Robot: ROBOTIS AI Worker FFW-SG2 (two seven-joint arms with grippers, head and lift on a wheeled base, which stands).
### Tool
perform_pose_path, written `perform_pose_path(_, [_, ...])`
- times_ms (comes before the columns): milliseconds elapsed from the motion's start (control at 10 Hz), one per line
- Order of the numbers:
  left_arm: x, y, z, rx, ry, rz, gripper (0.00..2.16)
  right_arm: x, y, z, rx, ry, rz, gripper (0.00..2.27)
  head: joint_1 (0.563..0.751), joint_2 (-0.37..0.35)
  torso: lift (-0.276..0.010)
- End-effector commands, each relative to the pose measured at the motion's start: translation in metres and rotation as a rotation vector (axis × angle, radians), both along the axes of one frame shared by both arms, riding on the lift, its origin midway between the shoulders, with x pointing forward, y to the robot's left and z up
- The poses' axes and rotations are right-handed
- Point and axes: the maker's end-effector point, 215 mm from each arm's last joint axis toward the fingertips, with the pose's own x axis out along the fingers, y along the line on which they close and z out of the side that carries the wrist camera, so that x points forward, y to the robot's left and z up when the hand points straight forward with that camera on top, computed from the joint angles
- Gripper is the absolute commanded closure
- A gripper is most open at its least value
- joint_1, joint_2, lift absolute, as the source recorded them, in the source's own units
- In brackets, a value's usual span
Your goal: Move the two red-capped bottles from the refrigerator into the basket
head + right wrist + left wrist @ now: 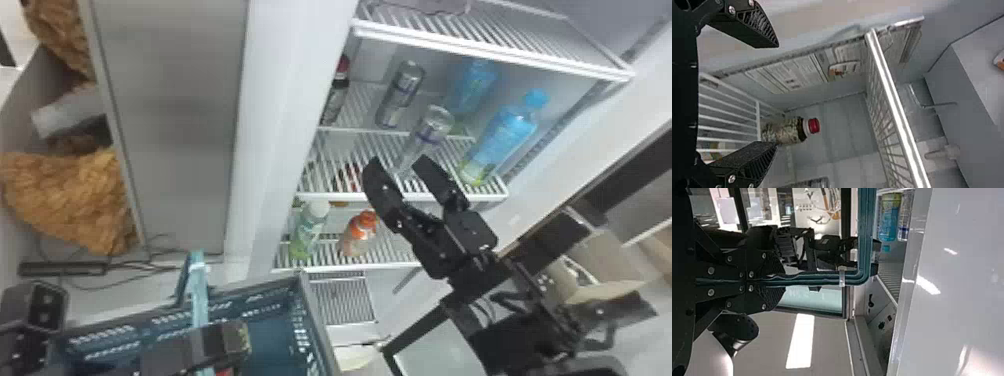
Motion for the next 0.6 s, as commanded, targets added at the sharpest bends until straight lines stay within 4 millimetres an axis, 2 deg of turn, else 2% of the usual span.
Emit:
perform_pose_path(0, [0.000, 0.000, 0.000, 0.000, 0.000, -0.001, 1.20, 0.009, -0.009, 0.000, -0.017, -0.013, -0.032, 0.13, 0.695, -0.350, 0.000])
perform_pose_path(200, [0.000, 0.000, -0.001, 0.002, 0.001, -0.001, 1.20, 0.023, -0.020, -0.006, -0.042, -0.015, -0.076, 0.13, 0.695, -0.350, 0.000])
perform_pose_path(500, [-0.001, -0.001, 0.000, 0.001, 0.001, -0.003, 1.20, 0.039, -0.027, -0.007, -0.066, -0.028, -0.130, 0.13, 0.695, -0.350, 0.000])
